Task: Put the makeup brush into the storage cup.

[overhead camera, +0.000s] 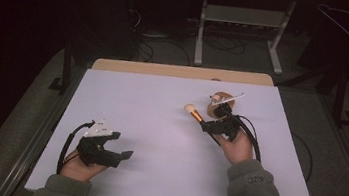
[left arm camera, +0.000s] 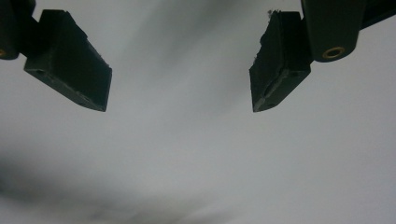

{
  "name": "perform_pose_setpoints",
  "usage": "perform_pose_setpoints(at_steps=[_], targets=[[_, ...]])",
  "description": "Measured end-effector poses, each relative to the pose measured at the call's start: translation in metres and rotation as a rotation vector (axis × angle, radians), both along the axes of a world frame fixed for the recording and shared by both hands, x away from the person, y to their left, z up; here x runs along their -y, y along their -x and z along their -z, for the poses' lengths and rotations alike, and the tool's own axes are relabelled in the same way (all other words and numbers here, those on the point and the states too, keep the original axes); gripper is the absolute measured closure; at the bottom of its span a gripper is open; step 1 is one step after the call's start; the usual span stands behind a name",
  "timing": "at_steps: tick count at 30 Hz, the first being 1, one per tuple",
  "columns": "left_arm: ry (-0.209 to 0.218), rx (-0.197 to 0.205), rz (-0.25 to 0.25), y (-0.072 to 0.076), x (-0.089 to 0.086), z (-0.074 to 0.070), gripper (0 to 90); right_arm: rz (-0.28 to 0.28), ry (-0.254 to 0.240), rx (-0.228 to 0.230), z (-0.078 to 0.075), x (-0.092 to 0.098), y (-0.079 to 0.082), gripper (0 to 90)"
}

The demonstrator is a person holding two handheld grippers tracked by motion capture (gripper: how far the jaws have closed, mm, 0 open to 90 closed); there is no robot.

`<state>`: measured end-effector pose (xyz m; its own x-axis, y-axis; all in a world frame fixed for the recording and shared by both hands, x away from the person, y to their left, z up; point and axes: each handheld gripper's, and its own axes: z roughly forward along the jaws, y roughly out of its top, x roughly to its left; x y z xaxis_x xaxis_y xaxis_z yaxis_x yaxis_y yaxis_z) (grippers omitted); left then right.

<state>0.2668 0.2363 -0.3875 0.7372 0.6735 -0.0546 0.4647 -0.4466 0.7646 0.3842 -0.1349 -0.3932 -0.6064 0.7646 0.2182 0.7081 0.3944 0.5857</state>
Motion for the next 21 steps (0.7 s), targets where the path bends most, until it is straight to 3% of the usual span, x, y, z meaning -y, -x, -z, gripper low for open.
perform_pose_setpoints(at_steps=[10,12,21], targets=[[0.012,-0.013,0.049,-0.001,0.018,-0.001,21.6,-0.063,-0.027,0.047,-0.012,0.021,0.037,73.5],[0.03,-0.02,0.057,-0.001,0.024,-0.001,21.8,-0.079,-0.046,0.048,-0.013,0.024,0.046,73.5],[0.078,-0.053,0.146,0.0,0.051,-0.003,24.6,-0.173,-0.096,0.111,-0.022,0.022,0.084,73.5]])
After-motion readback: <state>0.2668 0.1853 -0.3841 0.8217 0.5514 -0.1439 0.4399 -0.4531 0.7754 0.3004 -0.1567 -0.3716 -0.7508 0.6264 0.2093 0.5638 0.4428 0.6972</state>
